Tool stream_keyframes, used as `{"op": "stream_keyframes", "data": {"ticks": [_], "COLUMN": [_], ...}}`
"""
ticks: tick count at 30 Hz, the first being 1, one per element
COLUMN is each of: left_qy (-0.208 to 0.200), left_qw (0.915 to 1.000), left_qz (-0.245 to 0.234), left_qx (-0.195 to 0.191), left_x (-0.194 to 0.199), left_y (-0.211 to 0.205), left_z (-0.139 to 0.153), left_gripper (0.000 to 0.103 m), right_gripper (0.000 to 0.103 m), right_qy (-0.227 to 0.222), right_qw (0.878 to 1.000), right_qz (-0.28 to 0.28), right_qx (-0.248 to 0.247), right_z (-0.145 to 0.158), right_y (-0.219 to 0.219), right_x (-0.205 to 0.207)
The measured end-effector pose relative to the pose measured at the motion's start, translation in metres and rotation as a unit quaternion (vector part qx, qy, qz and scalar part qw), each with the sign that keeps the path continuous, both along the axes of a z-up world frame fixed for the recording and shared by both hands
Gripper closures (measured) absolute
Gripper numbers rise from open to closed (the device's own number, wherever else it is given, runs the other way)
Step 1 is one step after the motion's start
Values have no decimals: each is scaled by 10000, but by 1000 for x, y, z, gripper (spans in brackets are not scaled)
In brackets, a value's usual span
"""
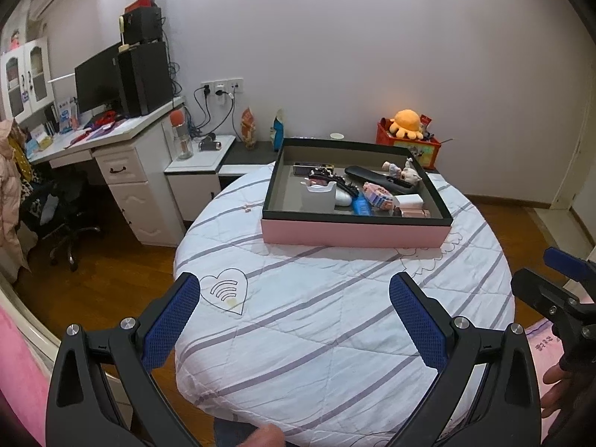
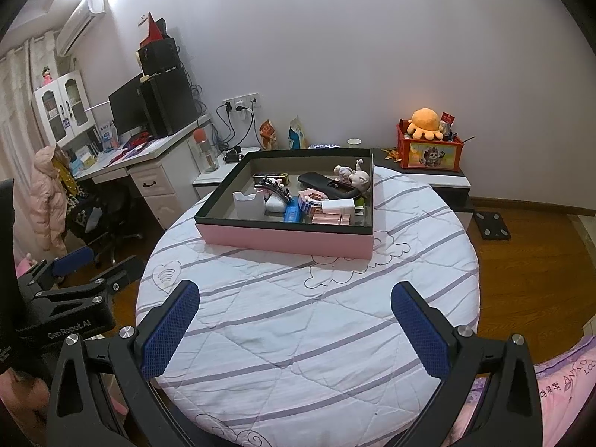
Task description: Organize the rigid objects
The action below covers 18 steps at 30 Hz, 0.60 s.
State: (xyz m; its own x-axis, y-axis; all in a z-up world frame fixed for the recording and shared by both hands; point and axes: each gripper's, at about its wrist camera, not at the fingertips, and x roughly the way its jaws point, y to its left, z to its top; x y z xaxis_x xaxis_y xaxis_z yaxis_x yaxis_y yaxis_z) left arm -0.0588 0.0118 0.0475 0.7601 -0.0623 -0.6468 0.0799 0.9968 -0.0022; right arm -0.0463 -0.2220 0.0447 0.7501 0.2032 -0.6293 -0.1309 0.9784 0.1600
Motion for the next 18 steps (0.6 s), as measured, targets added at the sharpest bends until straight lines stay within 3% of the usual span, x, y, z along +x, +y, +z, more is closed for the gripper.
{"op": "stream_keyframes", "data": {"ticks": [18], "left_qy": [53], "left_qw": [10000], "left_qz": [33], "left_qx": [49], "left_x": [7], "left_y": [1], "left_z": [1], "left_gripper": [0], "right_gripper": [0], "right_qy": [-21], "right_qw": [10000], "right_qz": [-2], "right_qx": [-6], "right_z": [-2], "right_y": [0], "right_x": [4]}}
